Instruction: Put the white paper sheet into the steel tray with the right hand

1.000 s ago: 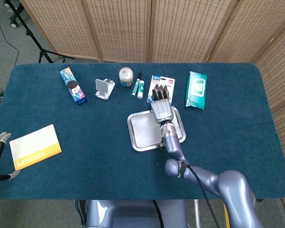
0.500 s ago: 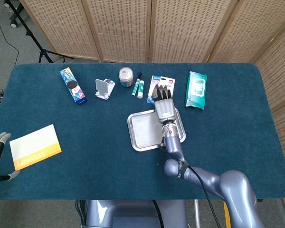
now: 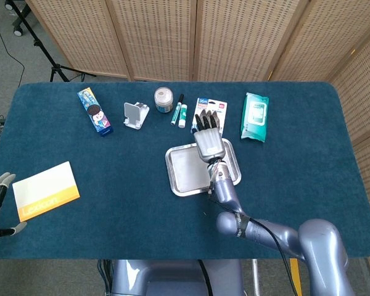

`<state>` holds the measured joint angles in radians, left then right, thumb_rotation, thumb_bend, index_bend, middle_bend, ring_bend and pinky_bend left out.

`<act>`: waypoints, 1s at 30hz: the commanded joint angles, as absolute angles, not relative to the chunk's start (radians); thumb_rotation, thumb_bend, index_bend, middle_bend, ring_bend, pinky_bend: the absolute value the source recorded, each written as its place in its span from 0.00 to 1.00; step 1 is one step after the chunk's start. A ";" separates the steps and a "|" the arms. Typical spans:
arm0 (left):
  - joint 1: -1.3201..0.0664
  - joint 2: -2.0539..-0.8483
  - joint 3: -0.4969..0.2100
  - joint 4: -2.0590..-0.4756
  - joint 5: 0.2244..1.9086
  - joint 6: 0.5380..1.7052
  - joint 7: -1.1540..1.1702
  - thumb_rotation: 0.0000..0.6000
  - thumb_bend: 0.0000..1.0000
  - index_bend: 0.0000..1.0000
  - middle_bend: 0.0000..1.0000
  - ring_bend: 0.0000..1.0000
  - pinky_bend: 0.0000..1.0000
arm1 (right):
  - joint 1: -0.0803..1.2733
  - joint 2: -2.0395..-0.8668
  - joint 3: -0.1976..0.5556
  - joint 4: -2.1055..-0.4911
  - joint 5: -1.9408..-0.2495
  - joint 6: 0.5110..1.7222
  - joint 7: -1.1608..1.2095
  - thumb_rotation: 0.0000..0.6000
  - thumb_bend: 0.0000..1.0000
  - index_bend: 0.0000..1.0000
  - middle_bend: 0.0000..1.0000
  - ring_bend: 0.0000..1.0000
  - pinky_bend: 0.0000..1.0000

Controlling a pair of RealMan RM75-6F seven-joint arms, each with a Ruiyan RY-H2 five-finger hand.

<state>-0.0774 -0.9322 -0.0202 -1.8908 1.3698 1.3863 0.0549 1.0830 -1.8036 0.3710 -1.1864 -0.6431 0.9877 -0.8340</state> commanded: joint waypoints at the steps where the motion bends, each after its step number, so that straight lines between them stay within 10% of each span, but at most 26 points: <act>1: -0.077 -0.933 -0.017 -1.892 1.376 1.387 0.058 1.00 0.00 0.00 0.00 0.00 0.00 | 1.027 -1.705 0.339 -1.353 -0.718 0.953 -0.736 1.00 0.54 0.30 0.00 0.00 0.00; 14: -0.074 -0.936 -0.008 -1.894 1.397 1.393 0.067 1.00 0.00 0.00 0.00 0.00 0.00 | 0.908 -1.497 0.213 -1.673 -0.916 0.929 -0.575 1.00 0.62 0.28 0.00 0.00 0.00; 30: -0.042 -0.935 0.023 -1.896 1.481 1.449 0.062 1.00 0.00 0.00 0.00 0.00 0.00 | 0.573 -1.180 -0.022 -1.725 -1.390 1.242 -0.241 1.00 0.60 0.28 0.00 0.00 0.00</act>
<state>-0.0450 -0.9339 0.0205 -1.8952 1.4777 1.4449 0.0595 0.6237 -1.2185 0.0131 -1.7500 -1.3402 1.2022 -0.2995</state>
